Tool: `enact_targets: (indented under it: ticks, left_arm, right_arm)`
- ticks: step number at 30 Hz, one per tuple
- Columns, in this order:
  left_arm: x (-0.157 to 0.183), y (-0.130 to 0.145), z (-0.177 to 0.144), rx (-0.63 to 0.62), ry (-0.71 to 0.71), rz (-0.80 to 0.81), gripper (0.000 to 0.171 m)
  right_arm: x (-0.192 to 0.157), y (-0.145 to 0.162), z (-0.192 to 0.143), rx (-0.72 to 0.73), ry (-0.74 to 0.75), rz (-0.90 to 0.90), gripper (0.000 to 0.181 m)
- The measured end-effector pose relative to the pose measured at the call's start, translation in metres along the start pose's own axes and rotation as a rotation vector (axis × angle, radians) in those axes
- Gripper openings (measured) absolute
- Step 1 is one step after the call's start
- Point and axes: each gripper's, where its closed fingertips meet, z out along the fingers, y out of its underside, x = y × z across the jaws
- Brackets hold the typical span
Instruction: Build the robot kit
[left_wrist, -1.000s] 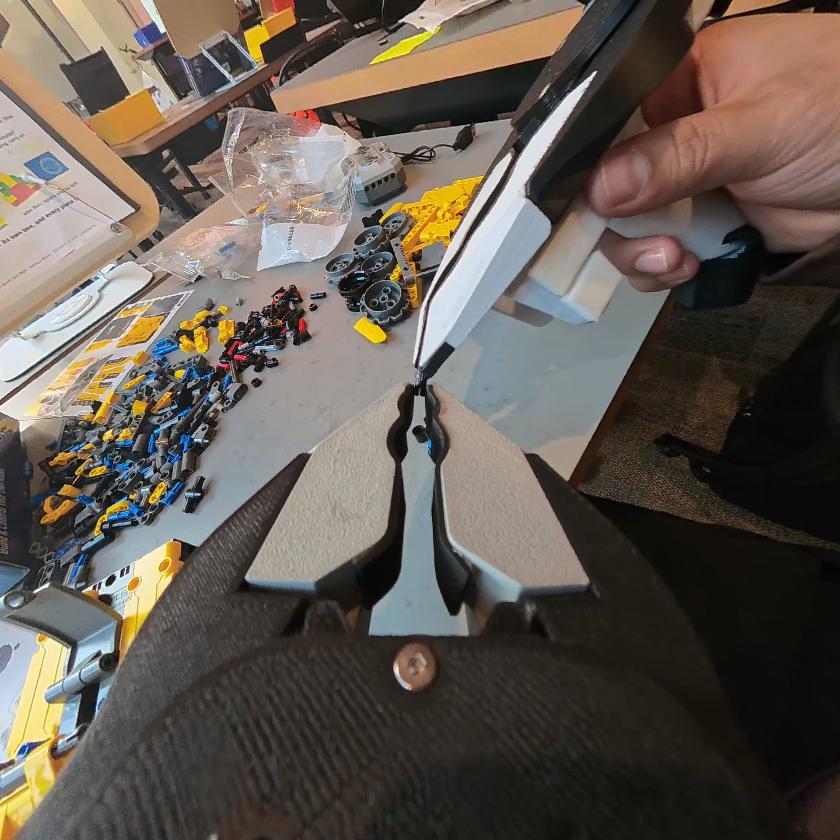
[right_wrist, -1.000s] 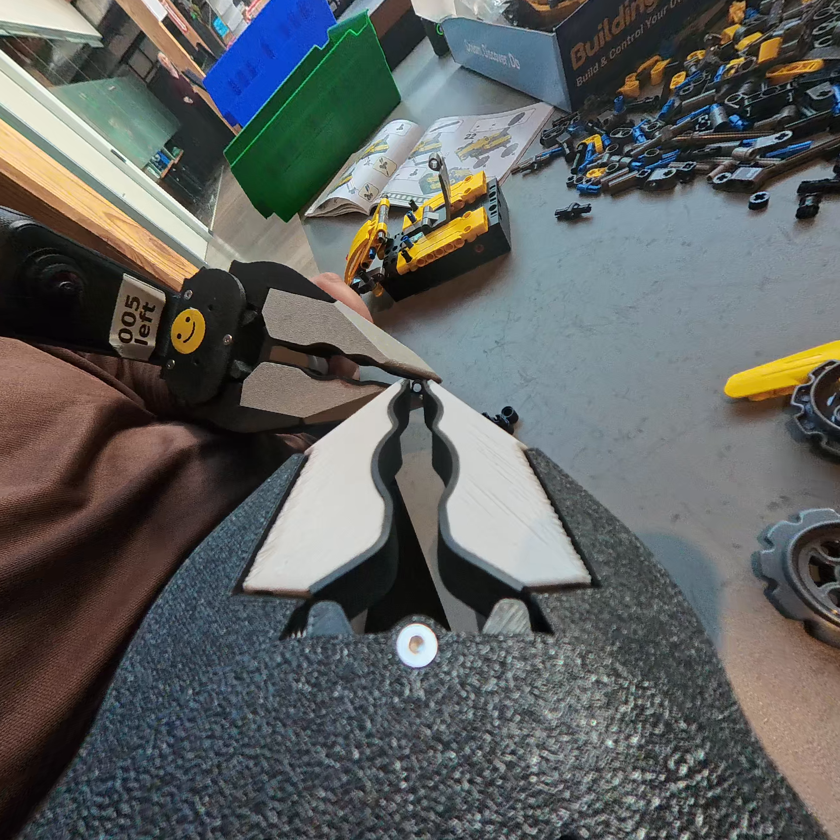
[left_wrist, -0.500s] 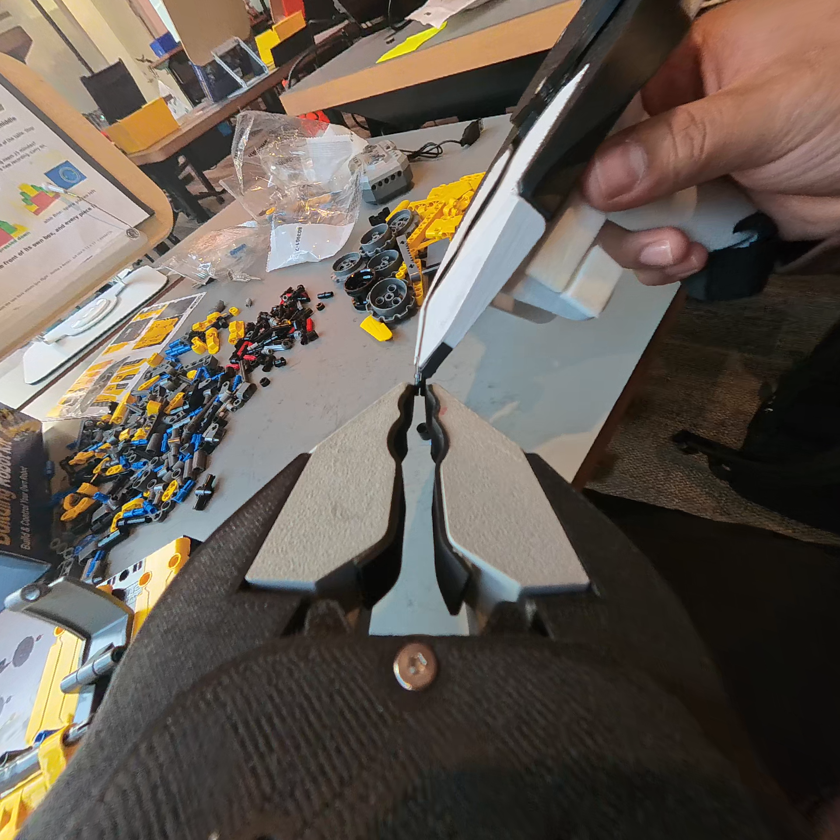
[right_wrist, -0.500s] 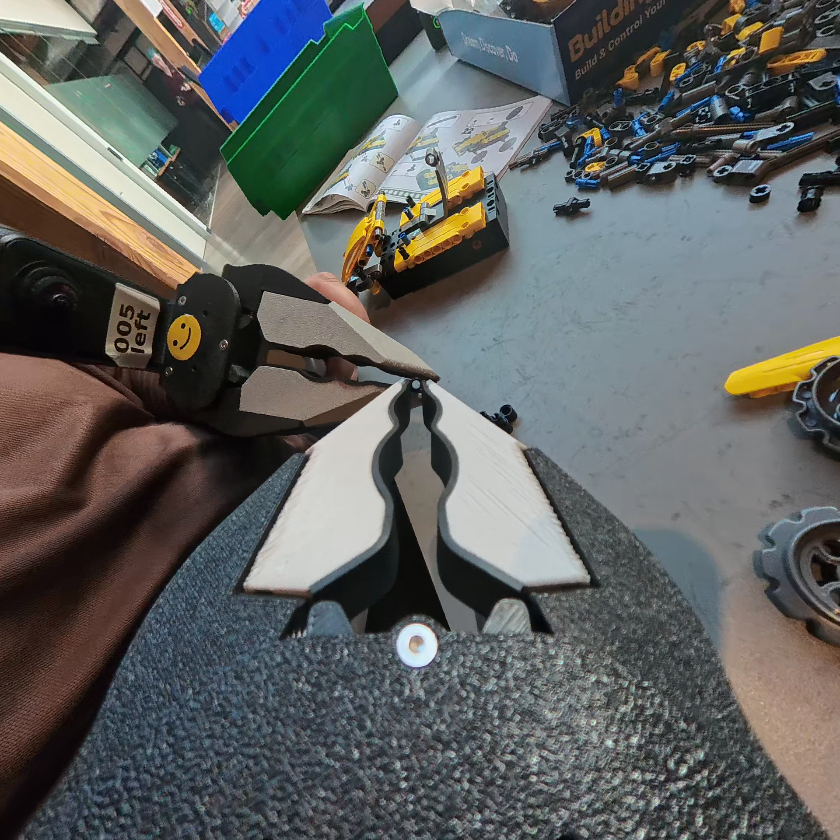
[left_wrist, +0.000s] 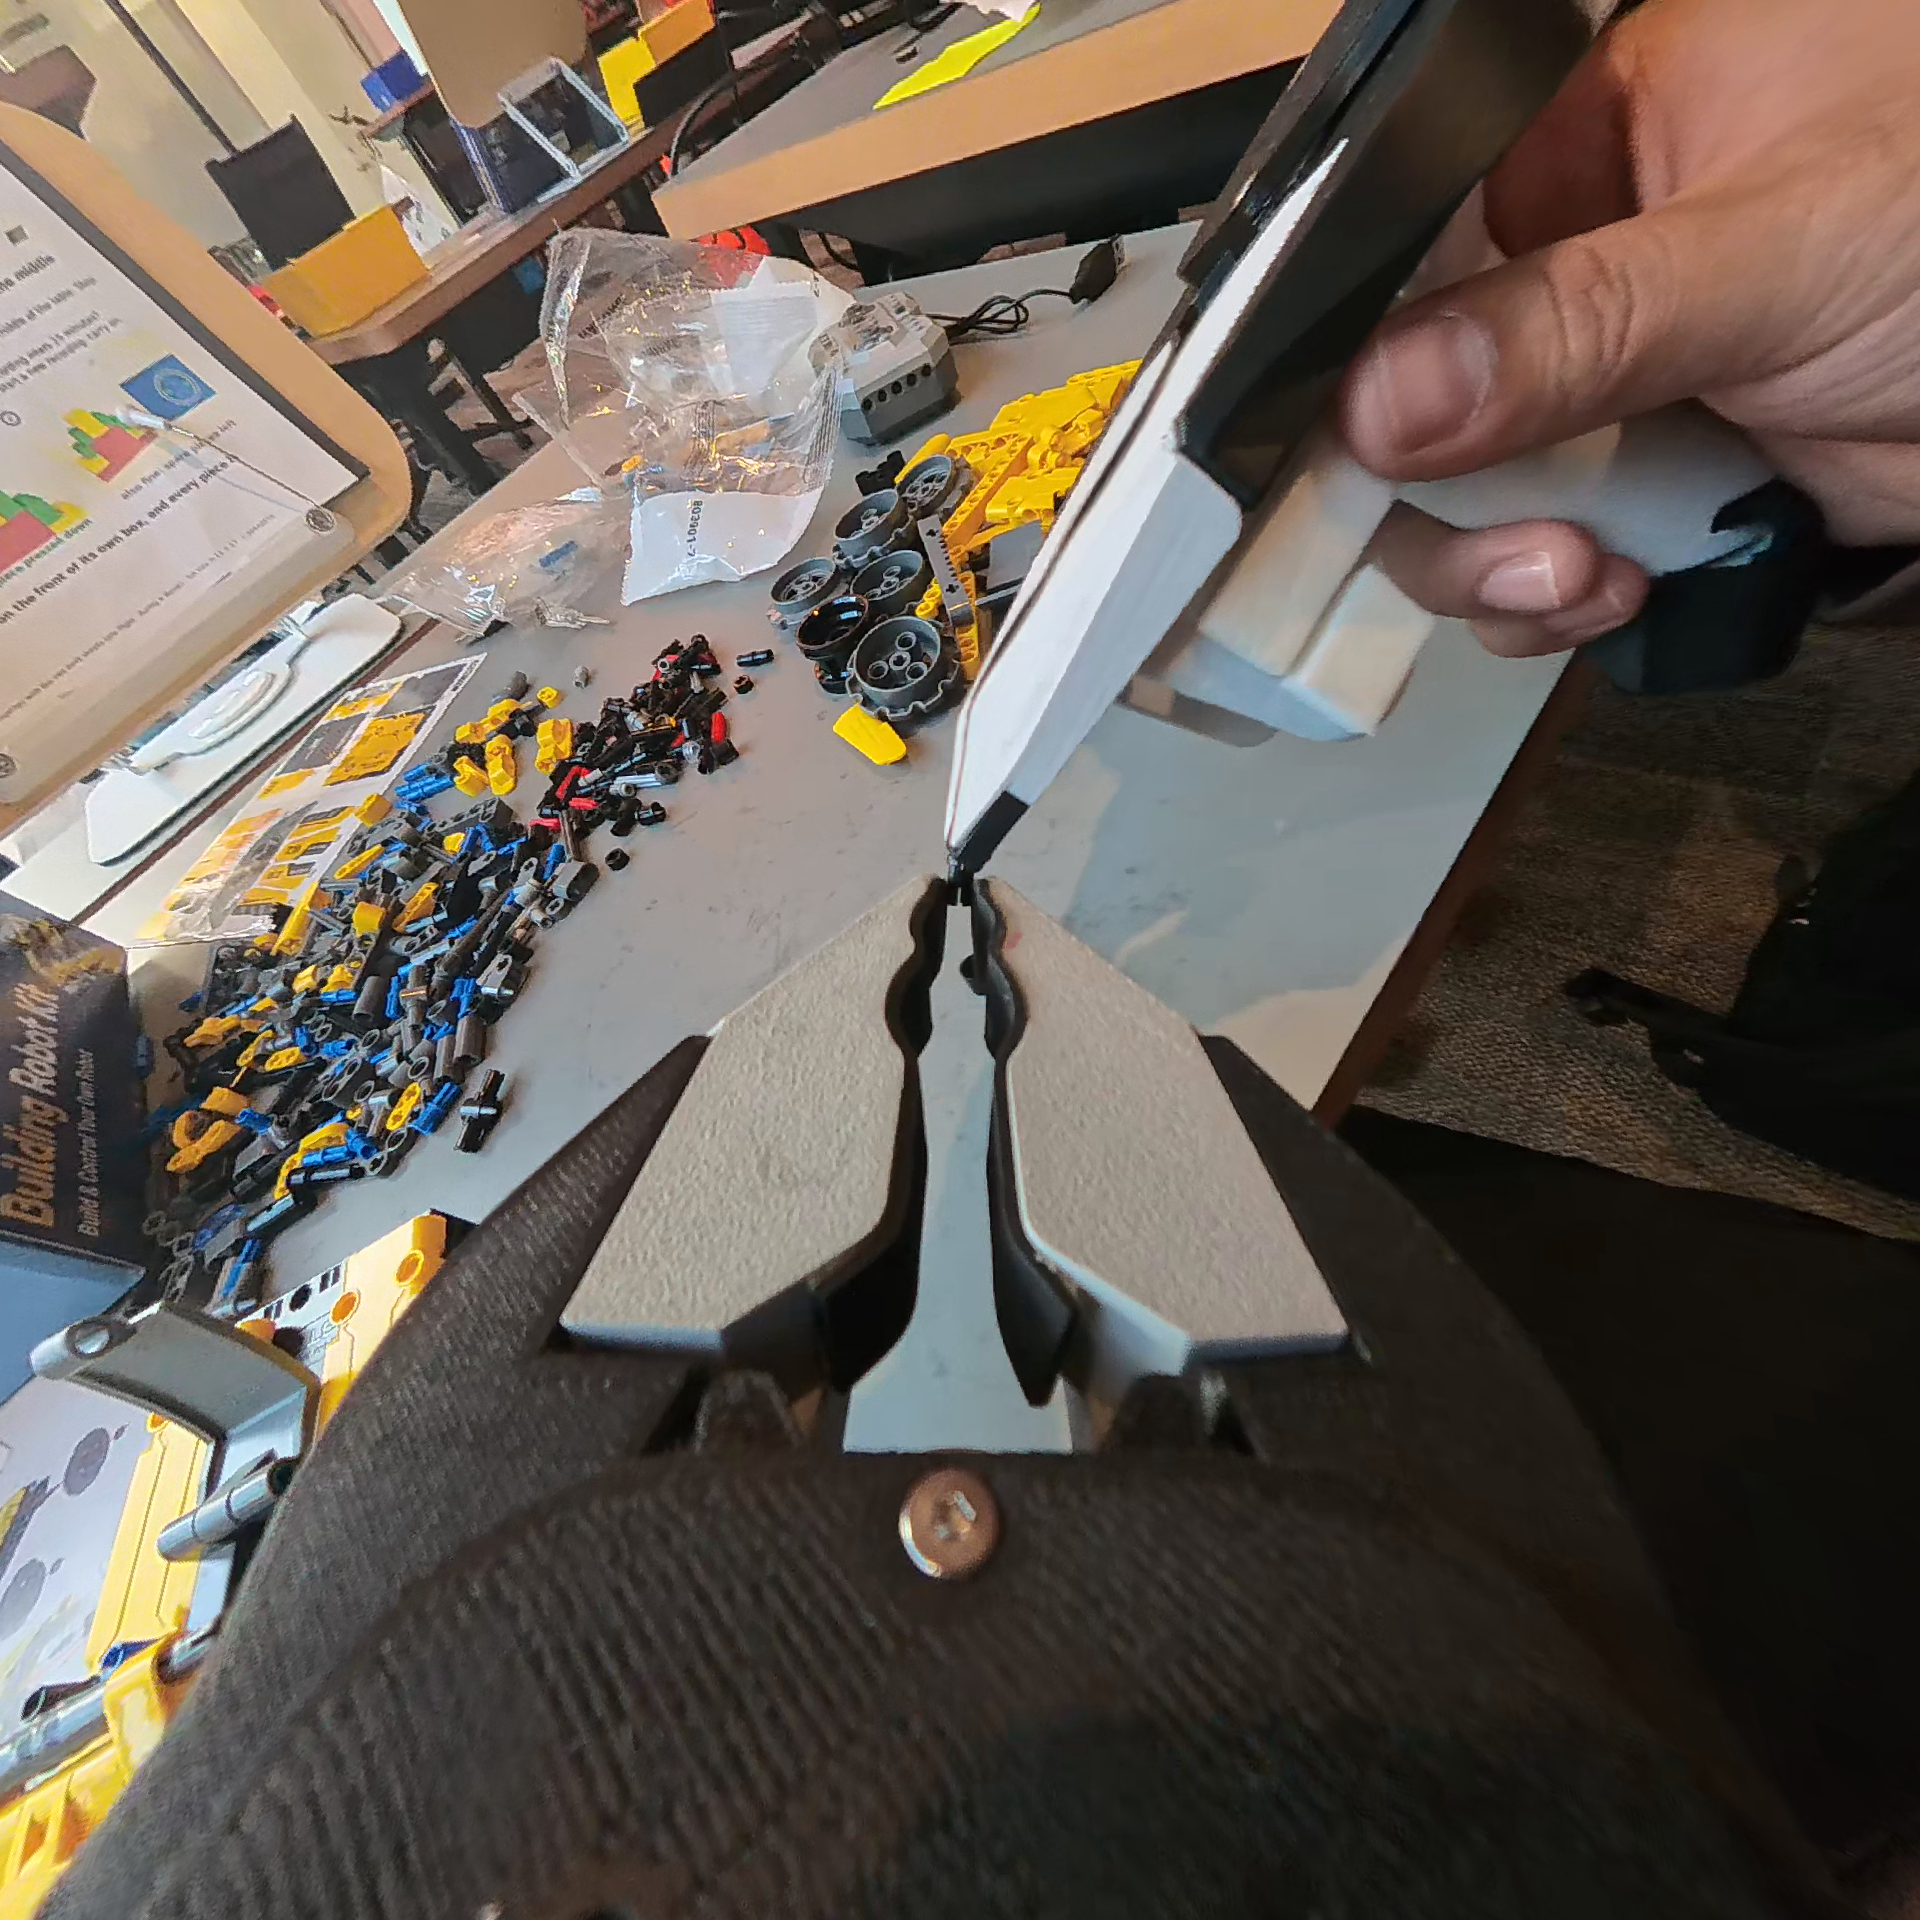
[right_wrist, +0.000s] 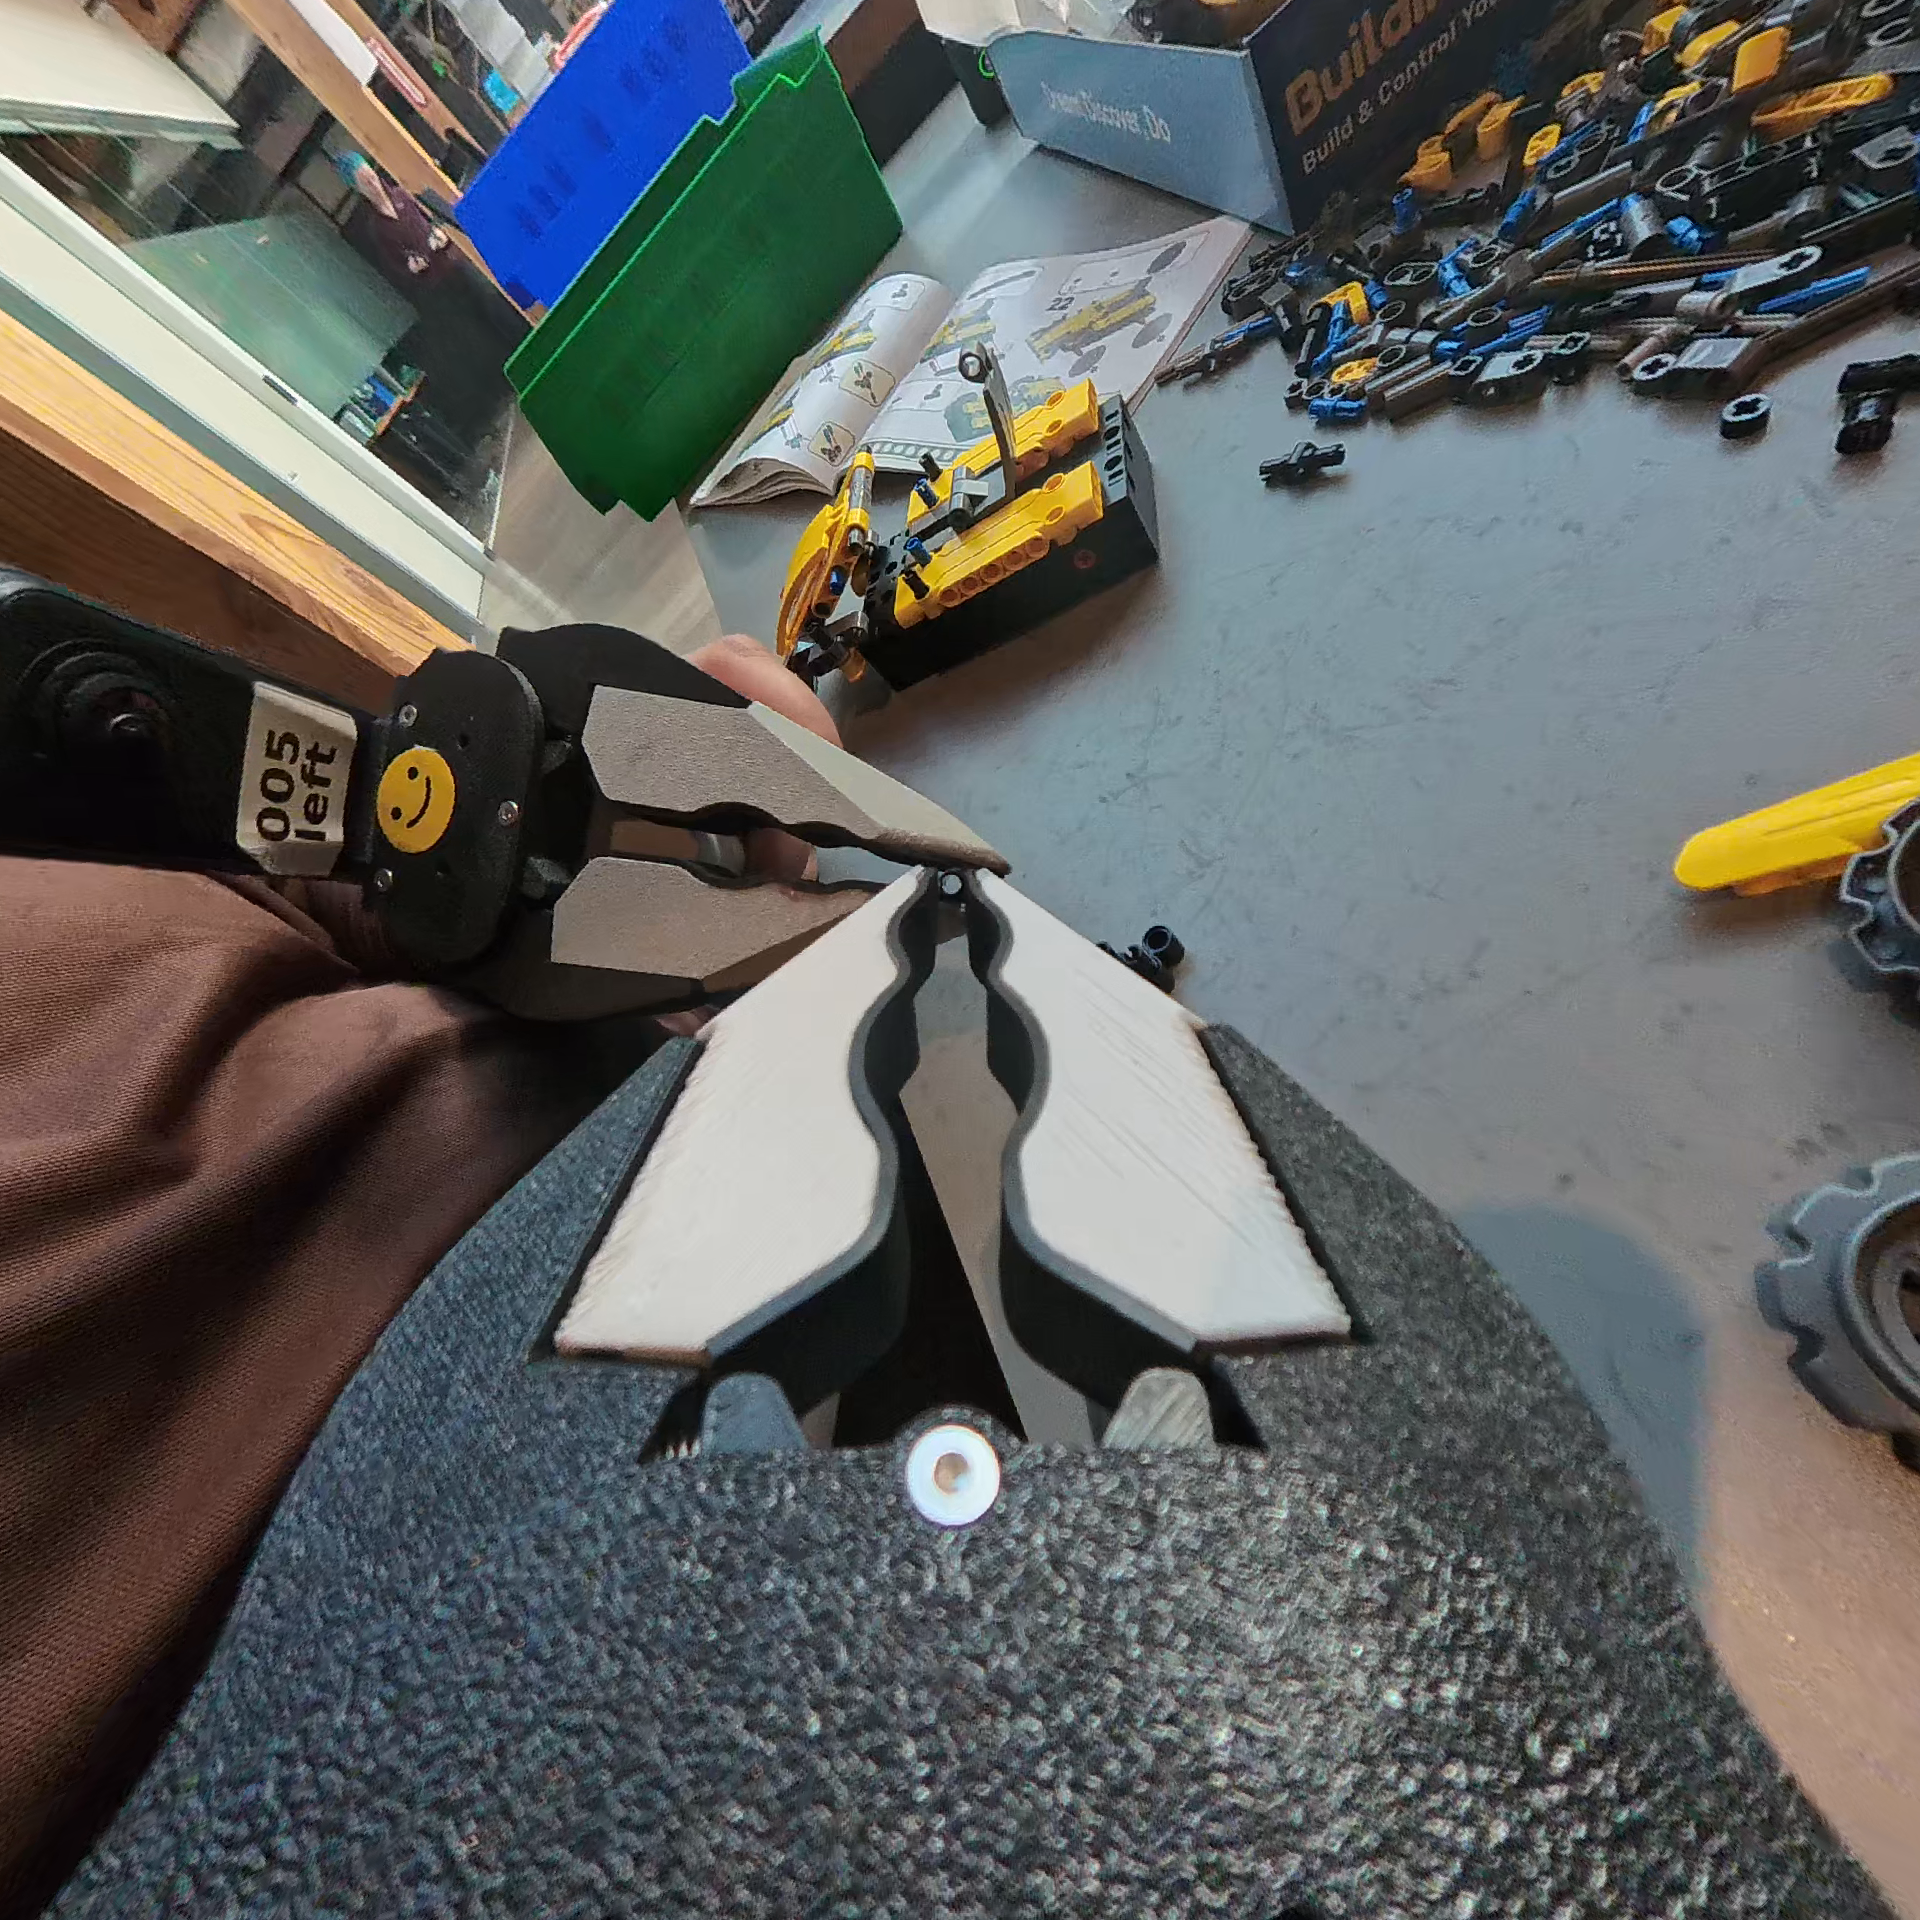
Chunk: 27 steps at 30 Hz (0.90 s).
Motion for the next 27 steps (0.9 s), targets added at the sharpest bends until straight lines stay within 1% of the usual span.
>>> enact_targets:
  ticks: [7,19,23,24,27]
  left_arm:
    - [0.001,-0.001,0.0,0.01,0.007,-0.031,0.002]
    - [0.003,0.005,0.002,-0.012,0.025,-0.062,0.002]
    - [0.008,0.009,0.001,-0.044,0.058,-0.074,0.01]
    - [0.008,0.013,0.0,-0.061,0.064,-0.085,0.016]
    - [0.008,0.025,0.002,-0.135,0.097,-0.135,0.028]
  right_arm:
    - [0.0,0.0,-0.001,-0.017,0.02,-0.023,0.001]
    - [0.004,0.001,0.002,-0.044,0.029,-0.005,0.001]
    - [0.012,0.005,-0.001,-0.062,0.071,-0.006,0.0]
    - [0.016,0.007,-0.003,-0.071,0.092,-0.009,0.0]
    - [0.027,0.014,-0.007,-0.119,0.167,-0.033,0.0]
